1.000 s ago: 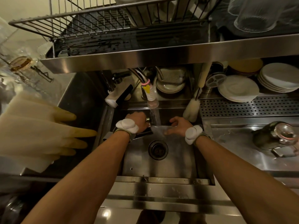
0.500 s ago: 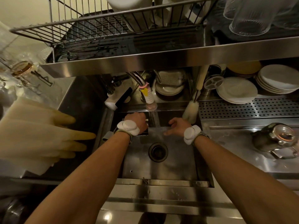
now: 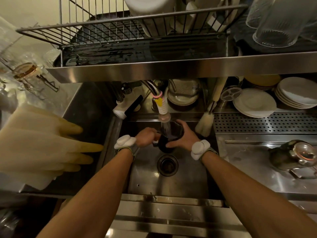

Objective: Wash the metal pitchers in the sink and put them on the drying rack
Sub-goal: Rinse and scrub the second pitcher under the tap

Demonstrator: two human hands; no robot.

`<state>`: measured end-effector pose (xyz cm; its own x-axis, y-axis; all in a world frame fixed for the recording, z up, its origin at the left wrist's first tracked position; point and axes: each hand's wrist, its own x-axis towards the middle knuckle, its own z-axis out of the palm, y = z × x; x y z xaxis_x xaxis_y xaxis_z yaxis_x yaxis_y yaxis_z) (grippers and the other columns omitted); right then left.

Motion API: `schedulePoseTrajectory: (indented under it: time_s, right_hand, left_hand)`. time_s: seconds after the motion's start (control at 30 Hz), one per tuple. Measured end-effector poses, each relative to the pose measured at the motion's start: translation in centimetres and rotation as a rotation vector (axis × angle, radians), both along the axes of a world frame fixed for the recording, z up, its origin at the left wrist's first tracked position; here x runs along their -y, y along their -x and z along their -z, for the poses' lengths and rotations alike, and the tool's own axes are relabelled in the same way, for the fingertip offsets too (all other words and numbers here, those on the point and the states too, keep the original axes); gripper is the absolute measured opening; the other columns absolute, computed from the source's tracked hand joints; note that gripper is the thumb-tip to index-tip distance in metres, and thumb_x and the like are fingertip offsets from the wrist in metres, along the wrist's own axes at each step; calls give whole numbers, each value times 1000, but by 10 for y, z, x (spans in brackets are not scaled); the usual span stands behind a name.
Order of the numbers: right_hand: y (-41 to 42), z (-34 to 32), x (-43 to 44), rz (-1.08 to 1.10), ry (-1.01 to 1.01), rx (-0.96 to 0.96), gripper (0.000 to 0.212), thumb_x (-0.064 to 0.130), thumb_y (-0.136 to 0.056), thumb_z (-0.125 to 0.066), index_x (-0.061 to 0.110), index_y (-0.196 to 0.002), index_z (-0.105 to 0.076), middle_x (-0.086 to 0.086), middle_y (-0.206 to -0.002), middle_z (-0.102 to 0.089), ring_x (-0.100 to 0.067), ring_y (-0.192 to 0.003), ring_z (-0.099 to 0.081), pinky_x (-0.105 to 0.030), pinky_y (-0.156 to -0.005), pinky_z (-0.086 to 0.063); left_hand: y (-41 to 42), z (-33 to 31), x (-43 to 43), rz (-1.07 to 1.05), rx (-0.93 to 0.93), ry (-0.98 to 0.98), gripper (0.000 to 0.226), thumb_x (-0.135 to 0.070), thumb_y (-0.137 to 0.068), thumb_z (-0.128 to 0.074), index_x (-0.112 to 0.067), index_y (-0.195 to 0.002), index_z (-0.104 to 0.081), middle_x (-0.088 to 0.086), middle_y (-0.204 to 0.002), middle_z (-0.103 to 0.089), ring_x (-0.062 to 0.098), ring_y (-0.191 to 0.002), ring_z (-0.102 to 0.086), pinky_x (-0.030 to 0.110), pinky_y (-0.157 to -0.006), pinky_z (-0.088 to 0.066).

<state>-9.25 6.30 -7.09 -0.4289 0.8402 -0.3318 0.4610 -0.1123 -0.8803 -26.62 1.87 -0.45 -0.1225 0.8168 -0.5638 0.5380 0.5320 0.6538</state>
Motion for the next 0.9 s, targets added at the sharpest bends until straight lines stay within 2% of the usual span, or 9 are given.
schedulePoseTrajectory:
  time_s: [0.1, 0.13, 0.2, 0.27, 0.3, 0.47, 0.57, 0.73, 0.9]
  right_hand:
    - [13, -2, 1, 38, -50, -13, 106, 29, -46, -91, 26, -135, -34, 5, -129, -53, -18, -121, -49, -27, -95, -39]
    - [17, -1, 3, 33, -61, -1, 103, 30, -45, -91, 26, -133, -37, 6, -126, -54, -16, -118, -51, -25, -92, -39]
    - [19, 1, 5, 19, -56, 31, 99, 30, -44, -91, 27, -129, -39, 4, -123, -56, -17, -114, -53, -25, -89, -40]
    - [13, 3, 6, 8, -52, 77, 98, 29, -45, -91, 26, -128, -40, 2, -123, -57, -19, -113, -54, -26, -87, -42]
    - [10, 4, 5, 20, -62, 94, 98, 28, -46, -91, 24, -129, -40, 0, -124, -56, -20, -114, -53, -26, -88, -42]
    - [22, -1, 9, 39, -140, 97, 97, 24, -48, -90, 23, -130, -39, 1, -122, -58, -19, -109, -55, -24, -85, -42]
    - [24, -4, 7, -26, -134, 114, 97, 28, -47, -90, 25, -129, -38, 4, -118, -58, -16, -106, -54, -23, -82, -42]
    - [19, -9, -2, 44, -191, 115, 96, 25, -49, -90, 22, -130, -38, -2, -124, -58, -19, -112, -54, -26, -88, -41]
    - [19, -9, -3, -47, -123, 134, 95, 27, -46, -90, 26, -126, -38, 3, -118, -57, -16, -107, -53, -25, -84, -41]
  left_hand:
    - [8, 5, 3, -88, 82, 4, 15, 3, -86, -52, -3, -75, -60, 24, -97, -57, 27, -89, -53, 31, -74, -43]
    - [11, 9, 5, -106, 91, 1, 16, 3, -85, -52, -2, -72, -60, 25, -96, -58, 28, -89, -54, 32, -75, -44]
    - [16, 12, 6, -106, 49, -24, 18, -2, -86, -51, 10, -90, -65, 32, -105, -60, 32, -93, -57, 32, -77, -45]
    - [22, 16, 4, -98, -76, -42, 32, -14, -91, -46, 5, -110, -64, 26, -121, -60, 37, -111, -56, 35, -90, -46]
    - [26, 17, 4, -91, -145, -40, 34, -19, -93, -44, 0, -114, -64, 21, -124, -59, 37, -115, -54, 37, -96, -45]
    - [39, 19, 8, -59, -366, -43, 33, -24, -92, -44, -11, -114, -65, 16, -123, -62, 36, -112, -58, 36, -92, -46]
    - [45, 20, 8, -50, -382, -29, 33, -25, -92, -45, -13, -116, -65, 15, -125, -61, 36, -115, -57, 35, -93, -45]
    - [46, 26, 8, 6, -391, -36, 33, -27, -93, -45, -13, -114, -65, 17, -123, -62, 38, -114, -57, 36, -91, -45]
    - [51, 25, 6, -10, -398, -44, 32, -27, -92, -46, -14, -114, -66, 16, -122, -63, 37, -113, -57, 36, -92, -45]
